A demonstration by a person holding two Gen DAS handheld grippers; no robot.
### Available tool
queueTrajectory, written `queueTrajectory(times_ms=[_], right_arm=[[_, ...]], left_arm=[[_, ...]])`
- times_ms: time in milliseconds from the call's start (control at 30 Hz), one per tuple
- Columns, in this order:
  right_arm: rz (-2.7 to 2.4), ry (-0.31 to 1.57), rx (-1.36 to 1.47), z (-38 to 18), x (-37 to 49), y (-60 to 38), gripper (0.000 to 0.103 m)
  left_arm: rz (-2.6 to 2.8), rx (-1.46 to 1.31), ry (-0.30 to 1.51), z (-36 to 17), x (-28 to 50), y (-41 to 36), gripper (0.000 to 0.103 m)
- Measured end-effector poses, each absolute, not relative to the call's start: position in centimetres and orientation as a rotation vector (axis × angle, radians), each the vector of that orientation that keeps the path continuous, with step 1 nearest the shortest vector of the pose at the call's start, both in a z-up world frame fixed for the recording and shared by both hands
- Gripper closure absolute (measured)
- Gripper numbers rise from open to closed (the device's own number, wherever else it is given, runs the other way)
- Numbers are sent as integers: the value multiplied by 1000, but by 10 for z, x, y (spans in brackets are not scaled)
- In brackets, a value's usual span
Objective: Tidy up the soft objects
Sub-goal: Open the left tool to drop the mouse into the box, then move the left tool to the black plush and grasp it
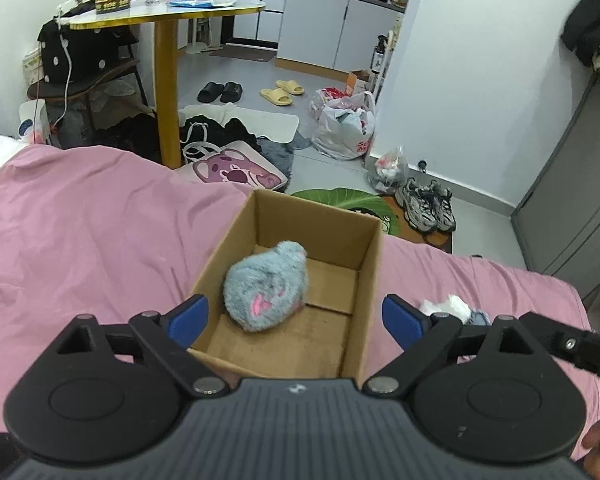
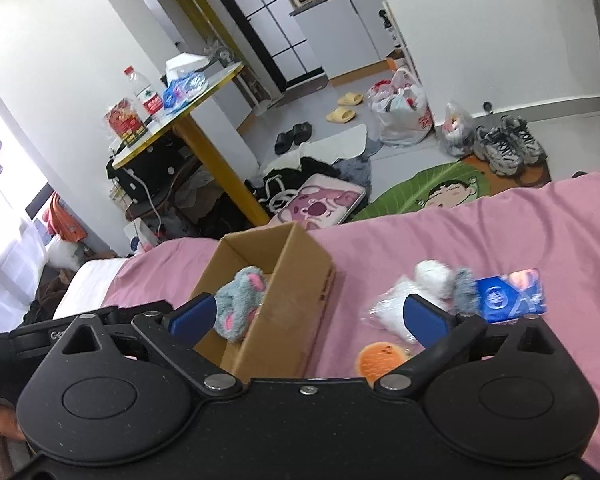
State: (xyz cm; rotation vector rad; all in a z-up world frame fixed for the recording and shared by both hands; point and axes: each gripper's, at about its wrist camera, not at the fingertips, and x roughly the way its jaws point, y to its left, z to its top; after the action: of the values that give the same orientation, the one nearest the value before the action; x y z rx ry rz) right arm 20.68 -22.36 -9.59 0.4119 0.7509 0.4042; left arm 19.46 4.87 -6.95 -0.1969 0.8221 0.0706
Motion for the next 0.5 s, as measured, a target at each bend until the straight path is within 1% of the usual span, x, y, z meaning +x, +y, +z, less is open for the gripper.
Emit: queueTrajectory(times_ms=[33,167,300,500], right_arm=[[402,746,419,-96,206,-229,2],[396,734,436,-96,202,-248,2],[400,734,446,-96,196,-267,0],[373,737,434,-98,191,-292,0]], left_arm=[[71,-189,820,-68,193,44,10],[70,-163,802,-63,187,26,3],[93,-143,780,-58,184,10,0],[121,-147,779,-53,178,-12,0]])
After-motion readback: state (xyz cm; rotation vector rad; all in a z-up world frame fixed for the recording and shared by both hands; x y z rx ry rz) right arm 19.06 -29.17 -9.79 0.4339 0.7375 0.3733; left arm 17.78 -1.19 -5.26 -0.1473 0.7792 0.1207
